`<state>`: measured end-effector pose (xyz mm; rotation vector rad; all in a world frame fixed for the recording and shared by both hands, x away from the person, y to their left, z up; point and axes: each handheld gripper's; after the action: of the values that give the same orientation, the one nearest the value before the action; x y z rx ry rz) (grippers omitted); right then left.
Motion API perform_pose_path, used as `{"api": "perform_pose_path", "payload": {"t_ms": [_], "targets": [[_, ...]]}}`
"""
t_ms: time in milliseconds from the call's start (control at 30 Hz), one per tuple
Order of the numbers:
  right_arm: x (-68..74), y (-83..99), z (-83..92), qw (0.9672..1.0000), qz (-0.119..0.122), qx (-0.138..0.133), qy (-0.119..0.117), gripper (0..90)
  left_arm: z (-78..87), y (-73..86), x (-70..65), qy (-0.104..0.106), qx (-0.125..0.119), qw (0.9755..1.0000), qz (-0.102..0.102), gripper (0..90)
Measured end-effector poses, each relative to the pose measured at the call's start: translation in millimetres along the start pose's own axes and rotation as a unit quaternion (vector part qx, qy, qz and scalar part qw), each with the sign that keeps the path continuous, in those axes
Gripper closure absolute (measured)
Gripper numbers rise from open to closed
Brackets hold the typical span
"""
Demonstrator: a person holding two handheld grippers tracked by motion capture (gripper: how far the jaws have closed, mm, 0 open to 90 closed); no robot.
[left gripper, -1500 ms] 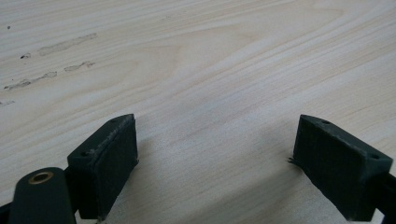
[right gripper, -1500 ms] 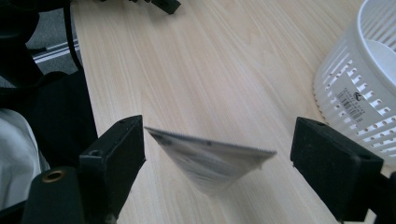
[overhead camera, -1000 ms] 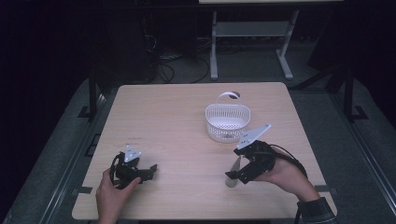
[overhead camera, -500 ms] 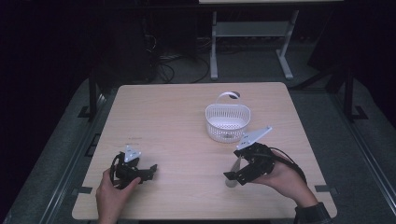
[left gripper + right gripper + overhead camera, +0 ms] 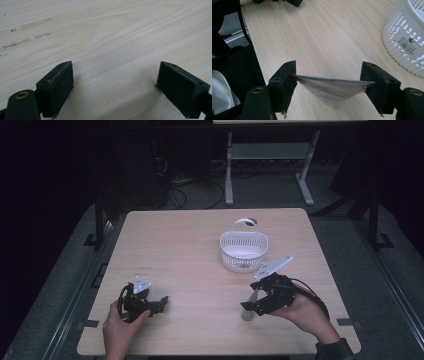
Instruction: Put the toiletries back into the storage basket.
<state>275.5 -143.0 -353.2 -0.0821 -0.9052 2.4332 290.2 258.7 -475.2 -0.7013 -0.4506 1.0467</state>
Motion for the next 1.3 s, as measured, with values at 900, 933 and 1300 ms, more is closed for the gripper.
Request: {"api": "perform_pose_path", "payload": {"t_ms": [900, 933, 1300], "targets": [[-12.7, -16.2, 13.6, 1.0, 0.007, 0.002, 0.006, 30.1, 0.1, 0.0, 0.1, 0.0, 0.001, 1.0, 0.0, 12.7], [-13.5, -17.5, 14.7, 0.9999, 0.008, 0.002, 0.006, 30.1, 0.1, 0.0, 0.1, 0.0, 0.001, 1.0, 0.0, 12.7], [-24.3, -30.7, 27.9, 0.9998, 0.009, 0.003, 0.016, 30.1, -0.3, 0.0, -0.3, 0.0, -0.002, 1.0, 0.003, 12.7]]}}
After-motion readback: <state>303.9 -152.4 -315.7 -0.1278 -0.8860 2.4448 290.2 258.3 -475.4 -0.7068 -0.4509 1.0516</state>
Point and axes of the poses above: each handheld gripper's, and its own axes: z roughly backward along the jaws, y roughly out of its underside, x roughly to its left, and after that the axes turned 1 degree about x, right-handed
